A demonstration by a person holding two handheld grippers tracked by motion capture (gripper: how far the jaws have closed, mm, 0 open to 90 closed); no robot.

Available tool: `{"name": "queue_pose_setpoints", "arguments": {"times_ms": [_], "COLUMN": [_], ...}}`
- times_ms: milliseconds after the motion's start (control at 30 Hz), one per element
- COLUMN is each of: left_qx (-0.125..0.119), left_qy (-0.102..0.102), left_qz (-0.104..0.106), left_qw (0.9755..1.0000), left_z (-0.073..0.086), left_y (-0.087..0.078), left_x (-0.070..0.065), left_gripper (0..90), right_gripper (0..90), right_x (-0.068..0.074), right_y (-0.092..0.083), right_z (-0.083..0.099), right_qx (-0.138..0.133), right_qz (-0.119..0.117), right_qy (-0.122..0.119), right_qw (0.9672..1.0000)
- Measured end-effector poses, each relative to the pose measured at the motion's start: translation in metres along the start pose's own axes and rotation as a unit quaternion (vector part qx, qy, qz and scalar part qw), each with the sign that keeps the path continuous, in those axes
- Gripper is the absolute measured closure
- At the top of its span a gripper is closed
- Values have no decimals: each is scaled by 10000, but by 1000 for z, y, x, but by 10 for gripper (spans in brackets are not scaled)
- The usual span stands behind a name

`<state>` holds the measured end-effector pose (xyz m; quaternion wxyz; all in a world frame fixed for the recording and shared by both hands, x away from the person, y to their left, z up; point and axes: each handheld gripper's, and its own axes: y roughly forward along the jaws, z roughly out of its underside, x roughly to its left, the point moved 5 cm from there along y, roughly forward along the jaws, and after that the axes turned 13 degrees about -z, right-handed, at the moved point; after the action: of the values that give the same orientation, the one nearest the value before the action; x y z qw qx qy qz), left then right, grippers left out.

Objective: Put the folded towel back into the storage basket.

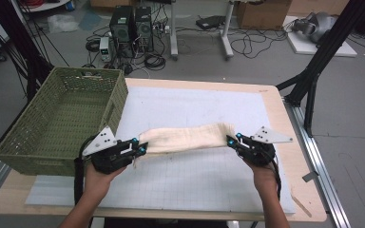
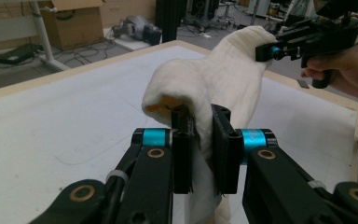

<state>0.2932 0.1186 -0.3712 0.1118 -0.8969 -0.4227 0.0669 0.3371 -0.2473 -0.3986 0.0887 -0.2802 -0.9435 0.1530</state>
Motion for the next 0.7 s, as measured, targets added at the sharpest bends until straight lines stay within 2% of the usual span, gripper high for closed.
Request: {"name": "queue_pose_setpoints", "arguments": {"times_ms": [333,700], "left_qx": [-276,-526], "left_qy": [-49,-122], "left_qz": [-277,-575], "left_qw": [9992,9969], "left_z": [-11,-21], "left_y": [-26,-52], "left_x": [14,27], "left_gripper": [798,799], "right_gripper": [810,812], "right_x": [-3,-6], "right_y": [30,72], "right_z": [-37,-78], "right_qx": [20,31], "right_qz": [-111,-266], "right_qy": [-303,-387], "right_qw": [9995,9989]}}
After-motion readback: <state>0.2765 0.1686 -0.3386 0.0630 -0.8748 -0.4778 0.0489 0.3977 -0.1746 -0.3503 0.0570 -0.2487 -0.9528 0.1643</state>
